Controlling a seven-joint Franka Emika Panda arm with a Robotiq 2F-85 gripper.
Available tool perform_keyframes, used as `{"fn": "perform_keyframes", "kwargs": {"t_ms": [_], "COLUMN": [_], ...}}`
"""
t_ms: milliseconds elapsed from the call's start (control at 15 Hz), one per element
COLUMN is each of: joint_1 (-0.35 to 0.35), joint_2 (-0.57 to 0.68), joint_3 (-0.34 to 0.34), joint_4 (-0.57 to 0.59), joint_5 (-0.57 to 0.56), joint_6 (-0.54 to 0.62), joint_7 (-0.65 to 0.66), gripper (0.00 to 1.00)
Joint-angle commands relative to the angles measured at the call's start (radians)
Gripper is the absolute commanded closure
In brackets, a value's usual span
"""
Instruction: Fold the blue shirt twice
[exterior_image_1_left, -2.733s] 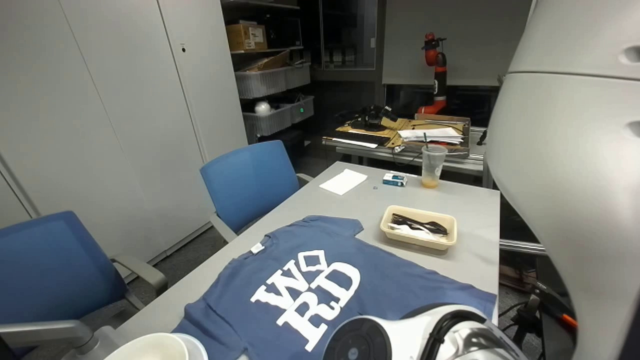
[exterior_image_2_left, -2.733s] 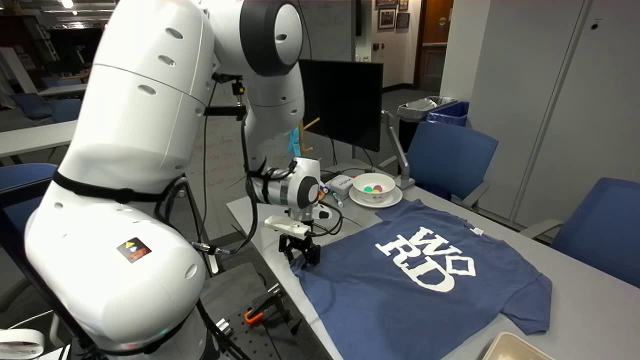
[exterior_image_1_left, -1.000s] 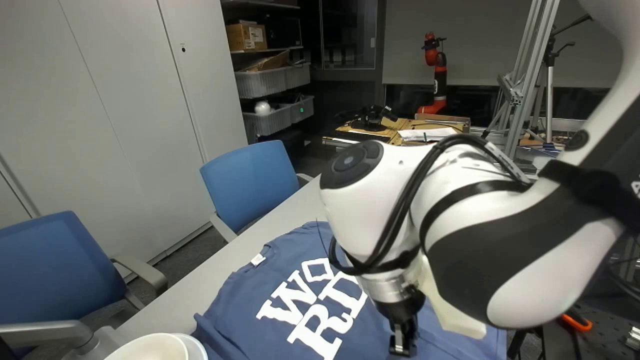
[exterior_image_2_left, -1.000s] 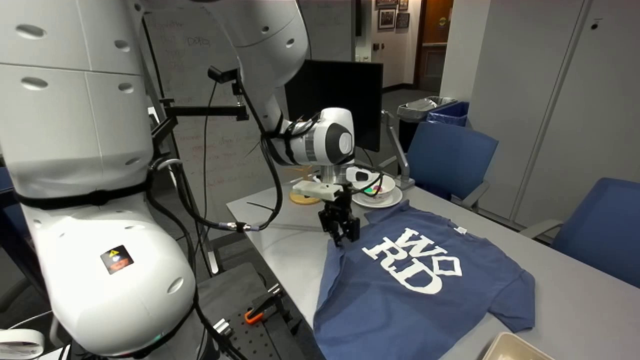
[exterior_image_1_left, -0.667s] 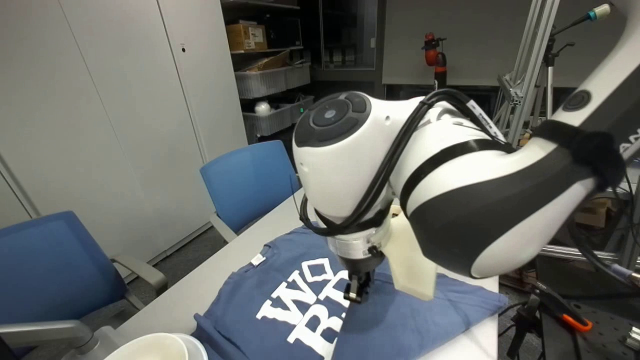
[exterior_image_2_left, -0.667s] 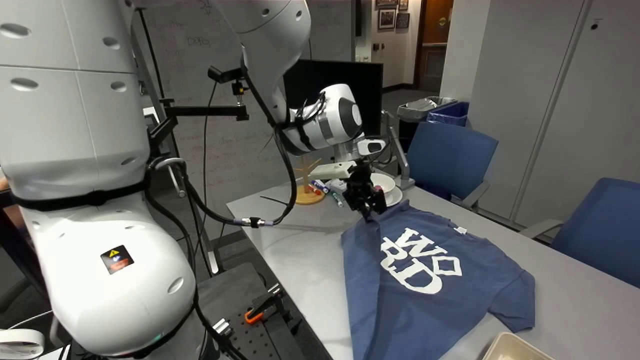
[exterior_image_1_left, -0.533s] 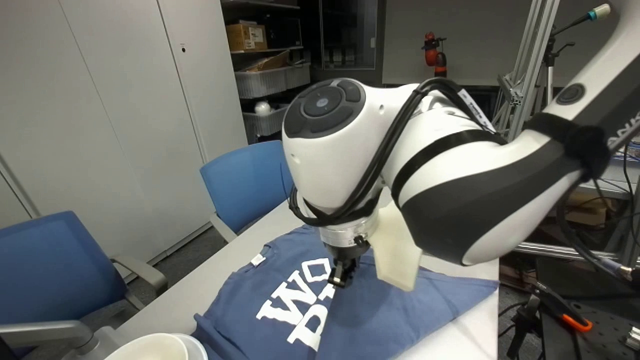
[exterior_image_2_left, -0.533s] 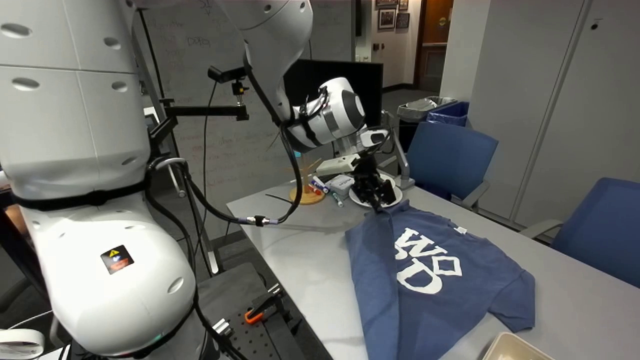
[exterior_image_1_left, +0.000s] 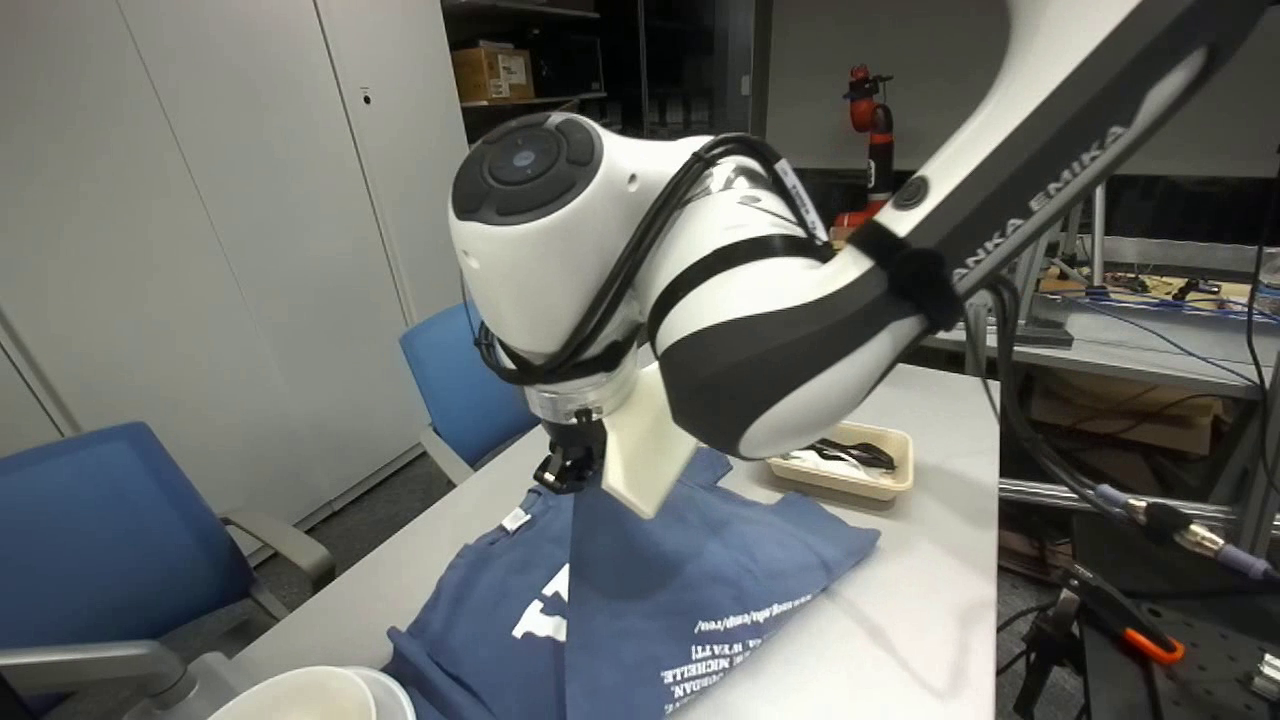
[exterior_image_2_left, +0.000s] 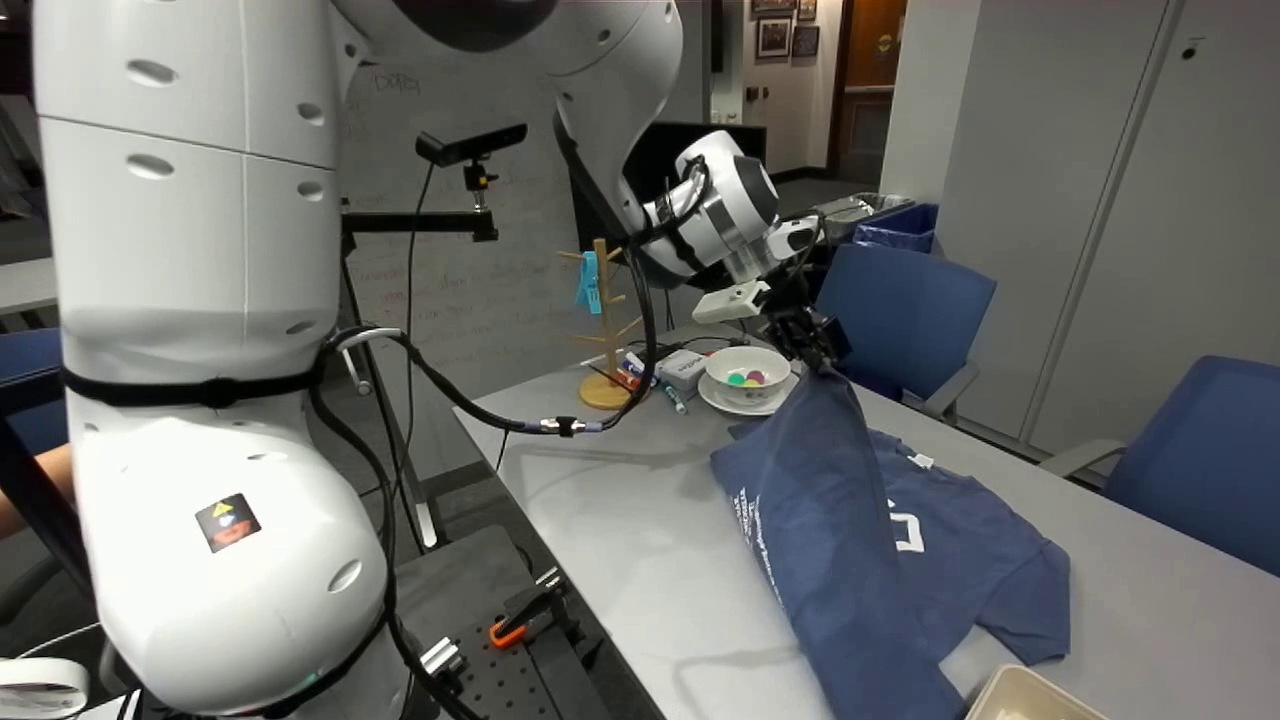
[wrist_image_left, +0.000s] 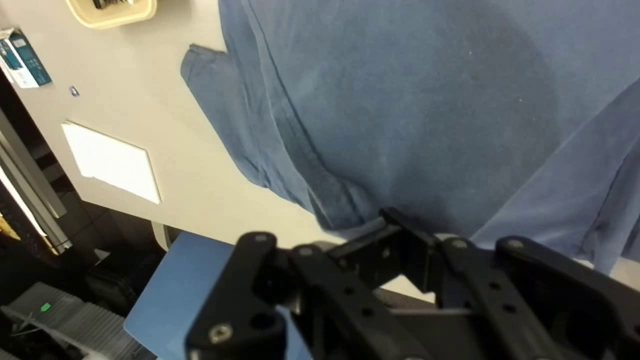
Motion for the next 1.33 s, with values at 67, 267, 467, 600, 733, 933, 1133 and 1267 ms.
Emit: {"fn": "perform_keyframes", "kwargs": {"t_ms": [67, 267, 467, 600, 733, 933, 1133, 1267], "joint_1": [0.002, 0.021, 0.040, 0.055, 0.070, 0.096, 0.116, 0.118], "joint_2": [0.185, 0.289, 0.374, 0.420, 0.455, 0.497, 0.506, 0.484], "joint_3": [-0.006, -0.008, 0.000, 0.006, 0.010, 0.007, -0.009, -0.015], "joint_4": [0.233, 0.364, 0.468, 0.523, 0.566, 0.617, 0.617, 0.565], "joint_5": [0.008, 0.027, 0.060, 0.092, 0.137, 0.218, 0.288, 0.345], "joint_6": [0.066, 0.084, 0.101, 0.116, 0.134, 0.131, 0.107, 0.087], "joint_7": [-0.013, -0.041, -0.081, -0.116, -0.156, -0.226, -0.297, -0.337], "gripper": [1.00, 1.00, 1.00, 1.00, 1.00, 0.75, 0.58, 0.42]}}
